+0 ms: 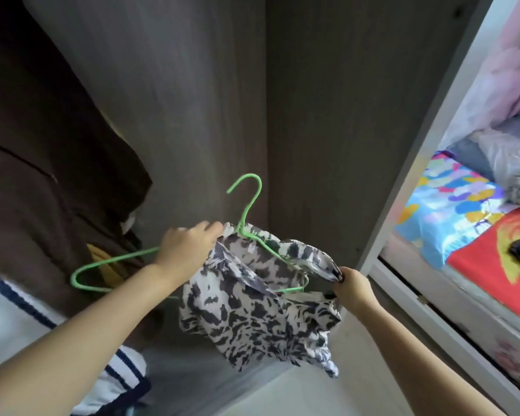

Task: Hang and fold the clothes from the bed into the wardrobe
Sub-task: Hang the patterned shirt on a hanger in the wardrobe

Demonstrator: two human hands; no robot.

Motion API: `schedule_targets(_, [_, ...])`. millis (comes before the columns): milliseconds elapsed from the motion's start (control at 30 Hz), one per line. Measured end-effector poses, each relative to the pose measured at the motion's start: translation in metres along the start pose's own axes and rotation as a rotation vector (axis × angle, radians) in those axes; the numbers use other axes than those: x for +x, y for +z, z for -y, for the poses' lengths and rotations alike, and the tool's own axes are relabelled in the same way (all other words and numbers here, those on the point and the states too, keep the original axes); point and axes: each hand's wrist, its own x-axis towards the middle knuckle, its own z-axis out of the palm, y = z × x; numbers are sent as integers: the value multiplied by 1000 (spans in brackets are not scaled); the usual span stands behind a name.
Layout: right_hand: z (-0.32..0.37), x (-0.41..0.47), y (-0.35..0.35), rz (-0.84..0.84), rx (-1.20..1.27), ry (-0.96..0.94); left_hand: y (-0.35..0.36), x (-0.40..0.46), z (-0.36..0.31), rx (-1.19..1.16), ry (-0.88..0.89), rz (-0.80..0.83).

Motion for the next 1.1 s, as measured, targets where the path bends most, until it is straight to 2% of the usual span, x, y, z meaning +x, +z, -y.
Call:
schedule_targets(100, [30,-12,-8,135,57,-88,3,4,-17,-106,-28,32])
schedule_targets(167, [57,-30,-20,259,84,-299,5,9,-24,-236,-144,-4])
schedule_targets(267, [91,-54,-61,541,9,-554,1,14,-22,-545,-308,-107])
schedule_targets(300, [97,-51,-78,493,-20,-602,-6,16,-18,-684,-386,-152])
schedule_targets(400, [113,-30,-136,-8,-64,-707,-26,23,4,-939,-504,-203])
schedule_targets(433, [122,-26,-150,-73,-166,-764,-34,27,10,-978,-496,-208])
schedule_targets(533, [155,-19,-158,70,-462,-798,-58,38,20,-1086,-417,-250])
schedule_targets(633, [176,-16,-151,49,-486,-897,-77,49,32,-972,-318,-274])
schedule_targets(733, [187,-15,-171,-41,-392,-968,-83,53,62,-461,-215,-299])
schedule_targets(800, [197,-18,-184,-31,-384,-939,-86,53,80,-209,-248,-268])
schedule_targets(867, [208,-20,-187,-4,-393,-921,-92,55,86,-59,-289,-213])
schedule_targets(967, [236,-29,-189,-2,-202,-873,-105,69,81,136,-348,-55])
schedule_targets(1000, [244,-34,-191,7,-102,-844,-109,73,79,96,-359,0])
schedule_targets(1033, [253,-40,-196,33,-12,-814,-114,78,81,-40,-378,42])
schedule_targets(1100, [270,-52,-206,166,137,-752,-128,82,92,-442,-463,69])
